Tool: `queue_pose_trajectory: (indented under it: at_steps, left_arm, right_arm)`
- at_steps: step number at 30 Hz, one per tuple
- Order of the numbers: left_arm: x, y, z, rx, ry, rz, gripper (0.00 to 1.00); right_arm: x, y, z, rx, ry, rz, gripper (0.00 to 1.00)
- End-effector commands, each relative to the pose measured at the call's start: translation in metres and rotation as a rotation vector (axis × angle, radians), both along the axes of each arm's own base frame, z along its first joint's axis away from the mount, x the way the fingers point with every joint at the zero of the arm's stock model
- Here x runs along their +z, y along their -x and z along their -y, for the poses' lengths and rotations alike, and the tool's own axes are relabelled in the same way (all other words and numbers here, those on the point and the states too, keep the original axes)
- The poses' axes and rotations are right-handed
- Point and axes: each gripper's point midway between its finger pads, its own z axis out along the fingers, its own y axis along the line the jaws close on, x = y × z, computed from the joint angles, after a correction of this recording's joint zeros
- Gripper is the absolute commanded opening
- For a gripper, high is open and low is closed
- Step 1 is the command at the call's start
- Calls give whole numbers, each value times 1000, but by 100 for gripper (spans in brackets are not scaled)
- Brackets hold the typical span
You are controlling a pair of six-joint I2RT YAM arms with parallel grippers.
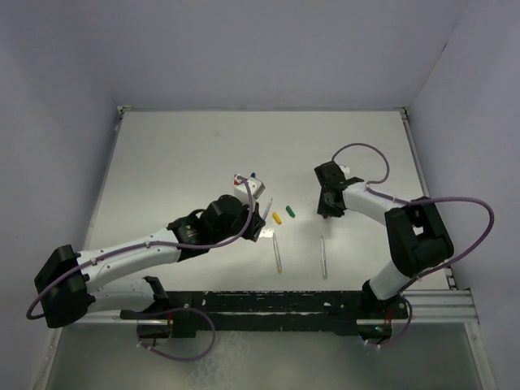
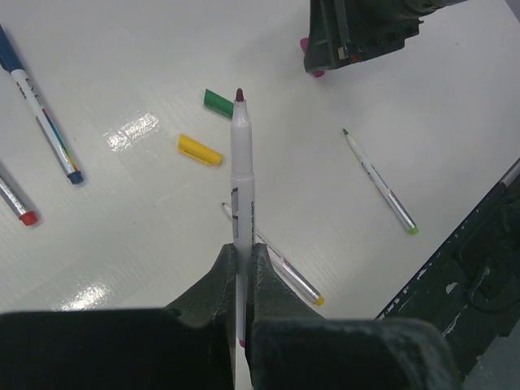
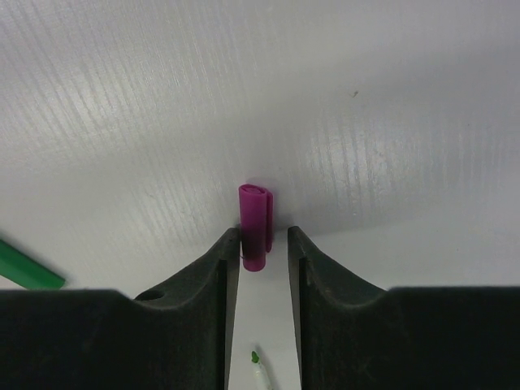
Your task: Insert the pens into the pen caps
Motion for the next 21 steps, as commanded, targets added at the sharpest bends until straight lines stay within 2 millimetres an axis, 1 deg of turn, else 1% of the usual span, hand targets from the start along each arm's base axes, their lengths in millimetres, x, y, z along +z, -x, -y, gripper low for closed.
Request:
queue_pose_trajectory:
  at_steps: [1, 11, 13, 16, 17, 21]
  left_arm:
    - [16, -2, 0, 2, 48, 28, 0]
    - [14, -1, 1, -1, 47, 24, 0]
    - [14, -1, 1, 1, 47, 22, 0]
    - [13, -2, 1, 3, 47, 23, 0]
    - [12, -2, 1, 2, 45, 22, 0]
    - [8, -2, 4, -10, 38, 15, 0]
  right_arm:
    - [-26, 28, 15, -17, 70, -136, 32]
    - [-31, 25, 12, -12, 67, -144, 24]
    - [-31, 26, 12, -11, 67, -148, 19]
    - [-32, 26, 11, -7, 59, -154, 1]
    - [-33, 26, 10, -3, 55, -157, 0]
    - [-29, 20, 0, 32, 12, -143, 0]
